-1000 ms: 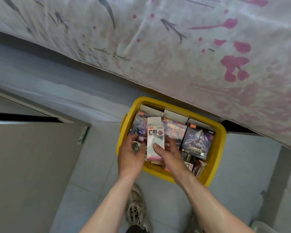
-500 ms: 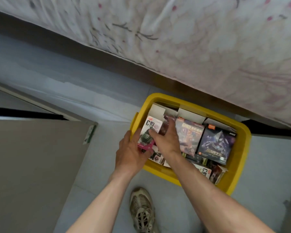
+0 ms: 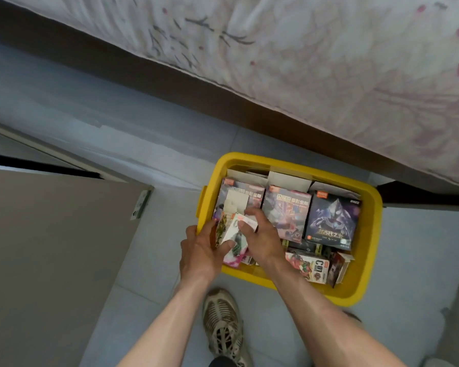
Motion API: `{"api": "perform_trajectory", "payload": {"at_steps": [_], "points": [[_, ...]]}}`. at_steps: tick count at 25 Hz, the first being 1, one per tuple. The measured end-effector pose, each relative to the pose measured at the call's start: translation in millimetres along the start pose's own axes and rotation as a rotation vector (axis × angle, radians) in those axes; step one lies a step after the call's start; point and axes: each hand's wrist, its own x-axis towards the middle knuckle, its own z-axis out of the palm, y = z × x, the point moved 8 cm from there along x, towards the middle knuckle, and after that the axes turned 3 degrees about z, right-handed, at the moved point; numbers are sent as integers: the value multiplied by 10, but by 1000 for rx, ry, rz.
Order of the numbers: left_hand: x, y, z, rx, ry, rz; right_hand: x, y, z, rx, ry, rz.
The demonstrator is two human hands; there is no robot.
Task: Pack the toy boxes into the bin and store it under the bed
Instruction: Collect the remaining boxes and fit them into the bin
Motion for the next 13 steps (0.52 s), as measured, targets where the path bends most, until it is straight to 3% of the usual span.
{"api": "perform_trajectory", "payload": {"at_steps": [3, 6, 9, 13], "points": [[-18, -58, 51, -119, 23, 1, 51, 108, 20, 328, -77, -9], [-40, -91, 129, -292, 23, 8, 58, 229, 42, 379, -55, 73], [-54, -87, 73, -169, 70, 6, -60, 210, 95, 383, 4, 125], [-200, 138, 2, 13, 155, 135, -263, 138, 177, 480, -118, 157]]}}
